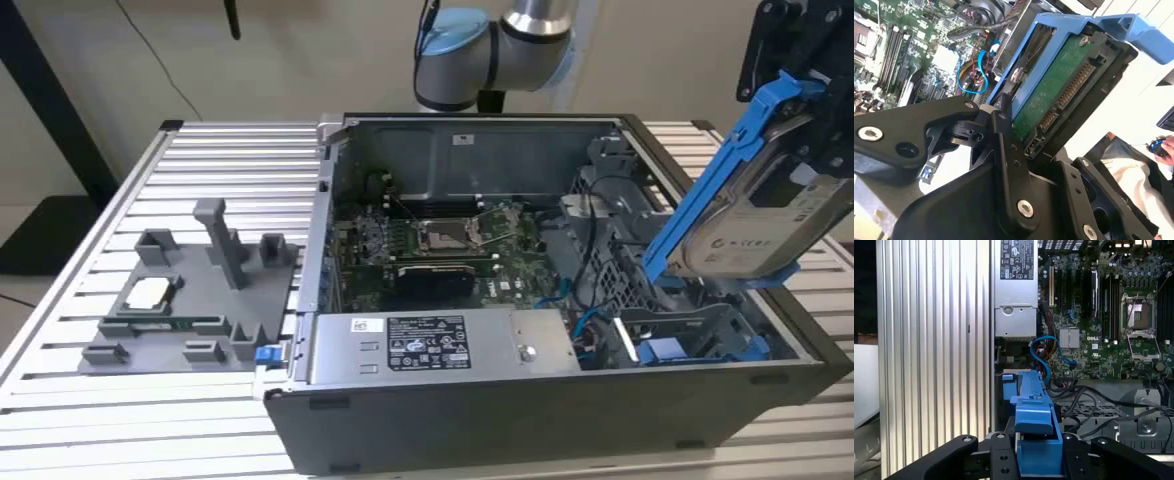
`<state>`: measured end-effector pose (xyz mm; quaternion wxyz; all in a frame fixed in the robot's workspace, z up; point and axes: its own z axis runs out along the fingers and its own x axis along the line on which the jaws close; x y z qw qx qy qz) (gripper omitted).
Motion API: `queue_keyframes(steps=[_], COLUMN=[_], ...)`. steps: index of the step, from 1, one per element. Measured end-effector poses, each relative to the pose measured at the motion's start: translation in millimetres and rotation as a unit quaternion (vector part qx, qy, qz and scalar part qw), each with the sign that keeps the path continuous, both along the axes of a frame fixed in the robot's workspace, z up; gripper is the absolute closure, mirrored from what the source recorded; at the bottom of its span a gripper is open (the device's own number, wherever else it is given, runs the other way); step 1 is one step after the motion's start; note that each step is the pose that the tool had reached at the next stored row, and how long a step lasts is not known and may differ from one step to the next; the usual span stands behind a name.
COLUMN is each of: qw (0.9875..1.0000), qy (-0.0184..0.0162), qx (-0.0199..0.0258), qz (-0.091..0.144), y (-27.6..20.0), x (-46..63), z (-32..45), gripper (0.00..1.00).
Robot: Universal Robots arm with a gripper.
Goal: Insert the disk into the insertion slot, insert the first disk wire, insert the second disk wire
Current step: 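Insert the disk into the insertion slot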
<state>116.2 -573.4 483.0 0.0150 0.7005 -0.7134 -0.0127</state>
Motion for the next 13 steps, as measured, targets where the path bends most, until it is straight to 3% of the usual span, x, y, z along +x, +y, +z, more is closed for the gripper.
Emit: queue_keyframes(steps=[3,10,13], qw=[1.0,0.9998,0.9998], qy=[-0.0028,-0.0192,-0.02], qx=[0.0,0.0,0.0], qz=[0.0,0.0,0.0], y=[0.0,0.0,0.0], x=[-0.1,0.0,0.1], z=[-2.1,-9.7,-11.5], gripper=[0.67,0.67,0.67])
